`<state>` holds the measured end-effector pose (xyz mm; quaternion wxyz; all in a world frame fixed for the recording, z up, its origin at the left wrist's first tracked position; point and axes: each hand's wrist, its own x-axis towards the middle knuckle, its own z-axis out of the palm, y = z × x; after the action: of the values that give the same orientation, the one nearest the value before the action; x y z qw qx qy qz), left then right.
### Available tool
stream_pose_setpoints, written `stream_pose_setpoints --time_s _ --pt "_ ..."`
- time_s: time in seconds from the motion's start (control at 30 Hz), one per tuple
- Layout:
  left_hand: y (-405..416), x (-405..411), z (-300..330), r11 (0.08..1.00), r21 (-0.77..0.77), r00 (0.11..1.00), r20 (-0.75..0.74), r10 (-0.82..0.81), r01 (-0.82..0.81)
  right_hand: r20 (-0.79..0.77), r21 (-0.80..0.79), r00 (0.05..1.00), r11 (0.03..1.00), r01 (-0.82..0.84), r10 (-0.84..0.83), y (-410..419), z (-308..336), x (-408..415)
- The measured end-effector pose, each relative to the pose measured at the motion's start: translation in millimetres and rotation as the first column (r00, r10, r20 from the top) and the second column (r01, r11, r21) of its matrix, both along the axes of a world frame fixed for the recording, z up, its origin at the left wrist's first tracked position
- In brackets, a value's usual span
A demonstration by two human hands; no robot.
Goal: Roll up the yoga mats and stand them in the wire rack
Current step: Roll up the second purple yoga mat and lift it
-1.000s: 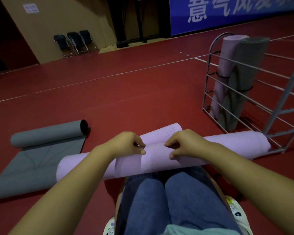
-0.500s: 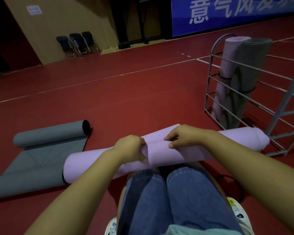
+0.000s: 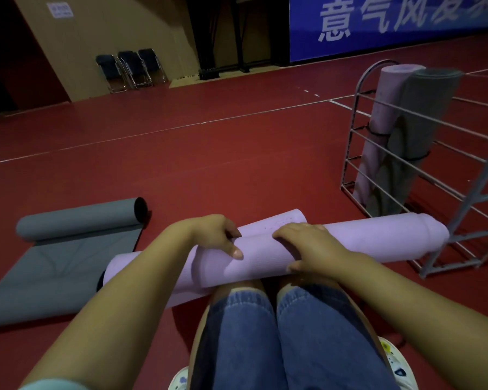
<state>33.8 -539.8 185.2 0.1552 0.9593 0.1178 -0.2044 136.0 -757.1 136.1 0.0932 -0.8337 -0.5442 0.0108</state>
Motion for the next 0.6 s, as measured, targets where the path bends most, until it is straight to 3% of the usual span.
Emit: stream_pose_setpoints --time_s 0.17,0.37,0.6 --pt "12.3 -2.6 -14.1 0.990 -0.112 0.994 0.045 0.096 -0.090 -0.089 -0.061 0.996 0.998 0.004 -0.009 16.2 1.4 16.8" --pt "5.4 -13.0 -25.5 0.987 0.158 0.989 0.135 -0.061 0.039 -0.197 -0.114 0.979 0.990 -0.079 0.055 29.9 6.9 37.2" --pt "-1.0 -3.5 -52.7 0.944 0.330 0.989 0.130 -0.071 0.025 -0.089 -0.268 0.995 0.961 -0.063 0.041 41.3 5.2 28.7"
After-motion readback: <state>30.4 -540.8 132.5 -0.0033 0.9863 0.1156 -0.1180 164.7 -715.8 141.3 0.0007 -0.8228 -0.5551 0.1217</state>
